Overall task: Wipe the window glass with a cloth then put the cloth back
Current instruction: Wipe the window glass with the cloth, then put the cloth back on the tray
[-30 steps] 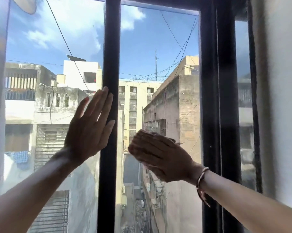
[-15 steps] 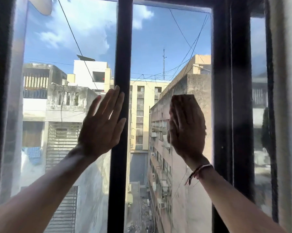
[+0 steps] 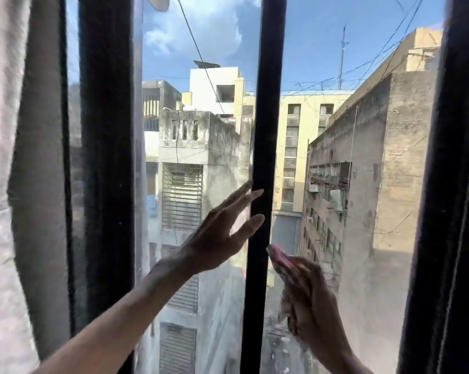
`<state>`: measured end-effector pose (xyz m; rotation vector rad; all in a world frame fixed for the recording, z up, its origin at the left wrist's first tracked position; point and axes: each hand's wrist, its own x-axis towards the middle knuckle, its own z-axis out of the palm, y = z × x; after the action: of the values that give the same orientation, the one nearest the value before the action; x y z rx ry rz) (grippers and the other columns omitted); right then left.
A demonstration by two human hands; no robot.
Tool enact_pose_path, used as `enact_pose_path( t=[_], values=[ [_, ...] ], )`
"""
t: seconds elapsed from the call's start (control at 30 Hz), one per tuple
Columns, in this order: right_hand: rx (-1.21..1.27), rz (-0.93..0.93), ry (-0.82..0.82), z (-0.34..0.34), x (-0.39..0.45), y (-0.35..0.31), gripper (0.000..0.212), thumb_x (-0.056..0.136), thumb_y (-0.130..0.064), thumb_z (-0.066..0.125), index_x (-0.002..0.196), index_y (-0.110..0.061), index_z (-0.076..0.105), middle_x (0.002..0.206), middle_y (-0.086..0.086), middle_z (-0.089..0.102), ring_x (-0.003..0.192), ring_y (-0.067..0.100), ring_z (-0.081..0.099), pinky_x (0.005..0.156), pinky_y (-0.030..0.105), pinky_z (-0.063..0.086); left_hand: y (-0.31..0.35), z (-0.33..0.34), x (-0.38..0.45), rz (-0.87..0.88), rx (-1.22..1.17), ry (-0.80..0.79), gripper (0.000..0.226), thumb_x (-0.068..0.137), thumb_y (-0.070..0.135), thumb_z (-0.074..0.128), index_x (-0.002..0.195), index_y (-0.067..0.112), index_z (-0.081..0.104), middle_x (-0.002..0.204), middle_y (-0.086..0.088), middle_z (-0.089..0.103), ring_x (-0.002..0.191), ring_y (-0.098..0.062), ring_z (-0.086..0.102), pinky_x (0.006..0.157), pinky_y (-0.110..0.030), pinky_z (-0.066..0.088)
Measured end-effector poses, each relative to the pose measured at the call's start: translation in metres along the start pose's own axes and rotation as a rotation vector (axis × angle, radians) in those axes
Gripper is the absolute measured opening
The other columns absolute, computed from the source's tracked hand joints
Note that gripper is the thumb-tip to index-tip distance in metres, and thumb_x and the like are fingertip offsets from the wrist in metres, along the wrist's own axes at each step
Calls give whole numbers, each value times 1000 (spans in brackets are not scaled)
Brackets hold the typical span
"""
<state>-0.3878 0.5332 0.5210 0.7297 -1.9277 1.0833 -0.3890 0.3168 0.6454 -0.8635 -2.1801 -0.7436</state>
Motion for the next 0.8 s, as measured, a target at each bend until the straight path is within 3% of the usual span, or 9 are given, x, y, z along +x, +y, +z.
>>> enact_pose_path(
  t=[0.1,0.27,0.33,0.37,0.43,0.5,0.57,0.7,0.8],
  values=[
    [577,260,-289,32,-2,-47,20,95,-15,67,114,-17,63,87,-10,87,75,0,78,67,9,60,0,-29,-78,-219,-195,-156,52,90,38,76,139,29,62,148,6,63,135,3,56,114,-20,48],
    [901,724,-706,120,-25,-119,64,77,-59,90,119,-11,81,109,1,87,105,20,83,81,22,66,-20,-93,-221,-598,-232,133,19,81,11,84,97,18,76,90,-1,77,79,-4,70,72,-17,57],
    [1069,926,-839,165,-61,-155,51,96,-63,67,88,-19,91,92,1,90,86,14,87,68,21,69,-27,-111,-301,-793,-269,241,18,80,6,86,92,12,74,81,-4,73,66,-4,66,59,-18,54],
    [1115,1023,-869,184,-85,-168,64,109,-52,50,72,-19,91,80,-2,90,74,9,86,60,18,67,-29,-116,-345,-878,-275,297,20,78,5,86,90,10,71,77,-3,70,61,0,62,55,-16,52],
    [1043,1188,-947,218,-142,-186,76,116,-38,38,64,-16,89,80,-2,91,67,5,84,54,16,65,-30,-114,-432,-1044,-274,363,23,73,11,85,88,13,68,74,-1,70,60,1,61,56,-20,53],
    [975,1319,-1064,262,-209,-199,58,111,-39,49,94,-3,90,99,12,91,80,16,87,65,24,71,-33,-102,-527,-1241,-270,396,22,67,24,81,82,19,66,68,7,72,59,-5,61,55,-27,51],
    [877,1451,-1097,306,-282,-191,45,109,-33,57,109,5,81,95,18,88,79,23,87,68,28,71,-36,-79,-614,-1430,-237,415,30,58,38,81,78,24,62,60,9,70,57,-8,60,56,-28,48],
    [569,1633,-1099,378,-449,-178,60,73,-53,94,106,-4,84,94,16,76,78,29,72,67,31,57,-41,-13,-768,-1800,-263,382,30,63,43,85,76,31,60,65,5,69,50,-10,62,50,-25,54],
    [333,1760,-1107,404,-539,-167,54,89,-50,85,116,-3,82,103,15,65,91,29,60,67,31,42,-40,45,-853,-1965,-342,231,33,69,33,72,98,19,66,95,-10,79,78,-21,76,80,-46,66]
  ],
)
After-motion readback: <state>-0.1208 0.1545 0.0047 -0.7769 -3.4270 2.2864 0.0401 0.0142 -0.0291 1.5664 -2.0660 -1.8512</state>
